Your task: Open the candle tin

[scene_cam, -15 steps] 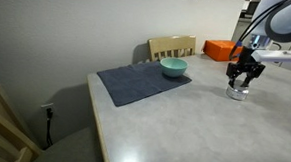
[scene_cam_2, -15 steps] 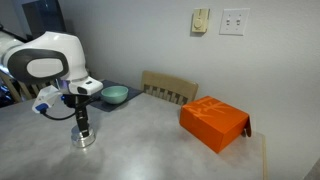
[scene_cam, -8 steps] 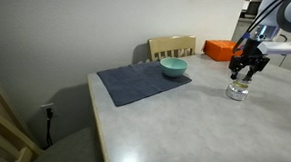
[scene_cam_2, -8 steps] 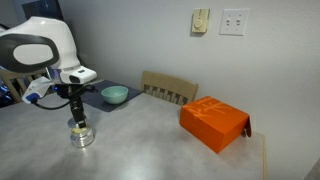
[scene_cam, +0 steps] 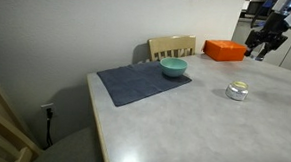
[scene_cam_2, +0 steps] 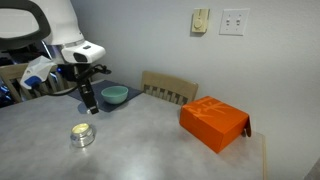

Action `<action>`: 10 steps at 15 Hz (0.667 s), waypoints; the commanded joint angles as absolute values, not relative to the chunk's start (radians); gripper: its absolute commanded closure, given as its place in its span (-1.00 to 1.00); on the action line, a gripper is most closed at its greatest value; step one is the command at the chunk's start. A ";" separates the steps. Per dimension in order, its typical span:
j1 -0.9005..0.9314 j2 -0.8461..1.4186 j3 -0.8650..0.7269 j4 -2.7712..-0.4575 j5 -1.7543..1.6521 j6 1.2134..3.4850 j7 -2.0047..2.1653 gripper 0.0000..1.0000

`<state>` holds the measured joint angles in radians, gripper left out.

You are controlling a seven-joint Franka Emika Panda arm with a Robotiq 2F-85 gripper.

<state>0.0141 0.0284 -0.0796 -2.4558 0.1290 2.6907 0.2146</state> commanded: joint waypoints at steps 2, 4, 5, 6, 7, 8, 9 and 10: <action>-0.067 0.053 -0.099 -2.407 0.310 2.634 -0.063 0.13; -0.085 0.104 -0.100 -2.365 0.365 2.591 -0.152 0.13; -0.092 0.129 -0.096 -2.347 0.378 2.577 -0.178 0.13; -0.098 0.164 -0.090 -2.323 0.394 2.567 -0.204 0.13; -0.102 0.198 -0.083 -2.302 0.401 2.561 -0.216 0.13; -0.108 0.240 -0.076 -2.276 0.410 2.562 -0.231 0.13; -0.113 0.284 -0.064 -2.250 0.419 2.567 -0.239 0.13; -0.122 0.327 -0.053 -2.222 0.419 2.569 -0.241 0.13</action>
